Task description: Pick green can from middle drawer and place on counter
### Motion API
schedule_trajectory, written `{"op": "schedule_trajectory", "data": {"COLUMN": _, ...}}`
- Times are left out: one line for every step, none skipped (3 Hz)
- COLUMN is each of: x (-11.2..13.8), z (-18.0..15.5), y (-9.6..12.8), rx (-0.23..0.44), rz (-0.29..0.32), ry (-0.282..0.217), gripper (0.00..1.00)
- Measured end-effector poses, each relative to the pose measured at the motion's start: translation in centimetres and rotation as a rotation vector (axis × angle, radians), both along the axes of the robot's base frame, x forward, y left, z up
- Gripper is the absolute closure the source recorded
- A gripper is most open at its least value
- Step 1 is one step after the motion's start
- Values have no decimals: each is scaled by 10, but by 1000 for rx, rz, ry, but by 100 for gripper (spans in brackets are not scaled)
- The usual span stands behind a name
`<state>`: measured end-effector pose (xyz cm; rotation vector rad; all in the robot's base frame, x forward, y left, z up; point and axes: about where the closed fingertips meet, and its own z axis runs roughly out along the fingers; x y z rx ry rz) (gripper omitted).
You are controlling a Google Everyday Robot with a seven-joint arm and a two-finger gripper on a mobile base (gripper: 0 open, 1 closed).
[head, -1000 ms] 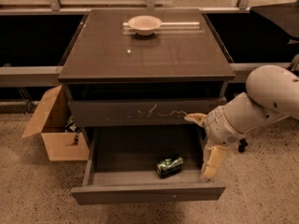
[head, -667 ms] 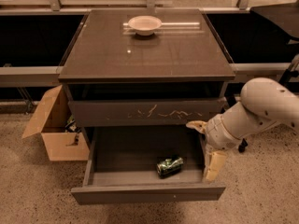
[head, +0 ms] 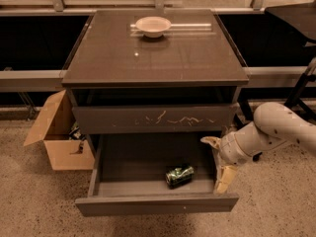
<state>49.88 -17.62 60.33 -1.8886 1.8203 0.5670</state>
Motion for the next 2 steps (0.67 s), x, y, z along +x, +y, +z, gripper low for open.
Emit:
{"op": "schedule_trajectory", "data": {"x": 2, "z": -5, "y": 1, "rx": -2, "rz": 9, "ry": 1, "gripper": 0}}
{"op": "schedule_trajectory", "data": {"x": 13, "z": -33, "y": 6, "rx": -14, "rz": 61, "ry": 6, "gripper": 0}}
